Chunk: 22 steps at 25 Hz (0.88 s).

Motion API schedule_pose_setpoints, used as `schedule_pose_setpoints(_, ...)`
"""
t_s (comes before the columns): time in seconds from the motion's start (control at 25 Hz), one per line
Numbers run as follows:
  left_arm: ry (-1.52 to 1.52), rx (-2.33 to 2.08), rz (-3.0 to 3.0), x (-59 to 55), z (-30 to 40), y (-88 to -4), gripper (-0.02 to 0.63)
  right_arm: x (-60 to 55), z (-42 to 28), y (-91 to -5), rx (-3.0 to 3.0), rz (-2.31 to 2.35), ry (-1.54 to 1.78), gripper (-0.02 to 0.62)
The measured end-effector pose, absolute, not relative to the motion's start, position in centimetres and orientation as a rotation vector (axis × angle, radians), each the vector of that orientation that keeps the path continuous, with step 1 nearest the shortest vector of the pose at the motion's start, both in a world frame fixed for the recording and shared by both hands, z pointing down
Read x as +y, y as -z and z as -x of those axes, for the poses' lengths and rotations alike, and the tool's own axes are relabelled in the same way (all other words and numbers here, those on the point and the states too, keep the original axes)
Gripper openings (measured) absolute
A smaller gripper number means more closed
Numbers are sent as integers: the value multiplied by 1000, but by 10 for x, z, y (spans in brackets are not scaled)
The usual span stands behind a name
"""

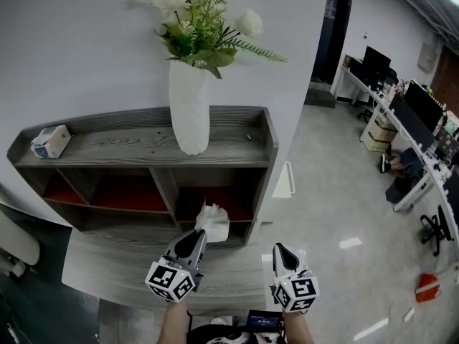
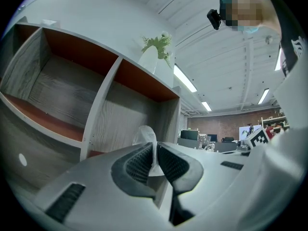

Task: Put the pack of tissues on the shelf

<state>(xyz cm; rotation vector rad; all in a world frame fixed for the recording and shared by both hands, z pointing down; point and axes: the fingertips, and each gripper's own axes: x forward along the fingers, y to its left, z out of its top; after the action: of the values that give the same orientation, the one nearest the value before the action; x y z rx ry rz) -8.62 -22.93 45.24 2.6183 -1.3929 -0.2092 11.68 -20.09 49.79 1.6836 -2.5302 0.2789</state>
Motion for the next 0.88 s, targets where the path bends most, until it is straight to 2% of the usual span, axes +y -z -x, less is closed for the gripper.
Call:
schedule_pose_setpoints(0.48, 219, -1425, -2598, -245, 88, -459, 29, -209, -128, -504, -2524, -1714, -314, 3)
schedule_pose_setpoints(0.88, 115, -1454, -2636, -255, 84, -471, 30, -220, -127, -517, -2502, -1709, -351, 4)
